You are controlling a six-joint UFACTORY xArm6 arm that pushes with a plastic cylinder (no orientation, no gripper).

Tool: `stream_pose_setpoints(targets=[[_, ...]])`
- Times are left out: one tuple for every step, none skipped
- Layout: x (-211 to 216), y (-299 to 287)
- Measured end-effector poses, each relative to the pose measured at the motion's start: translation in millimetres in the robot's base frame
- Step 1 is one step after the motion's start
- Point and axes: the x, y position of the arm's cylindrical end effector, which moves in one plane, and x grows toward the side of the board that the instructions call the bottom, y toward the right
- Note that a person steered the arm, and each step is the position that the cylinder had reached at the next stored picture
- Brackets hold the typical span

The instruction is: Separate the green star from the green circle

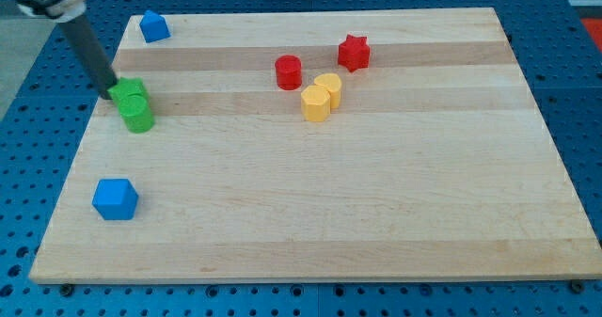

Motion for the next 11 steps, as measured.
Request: stream_pose_setpoints(targets=[[-3.6,41.6],[-4.4,-2.3],[18.4,-11.0],[24.7,25.9],[-0.6,77.5],[-12.6,85.8],[18.7,71.5],[54.6,73.2],[75.5,106.2],[52.0,139.2],[5.9,139.3]])
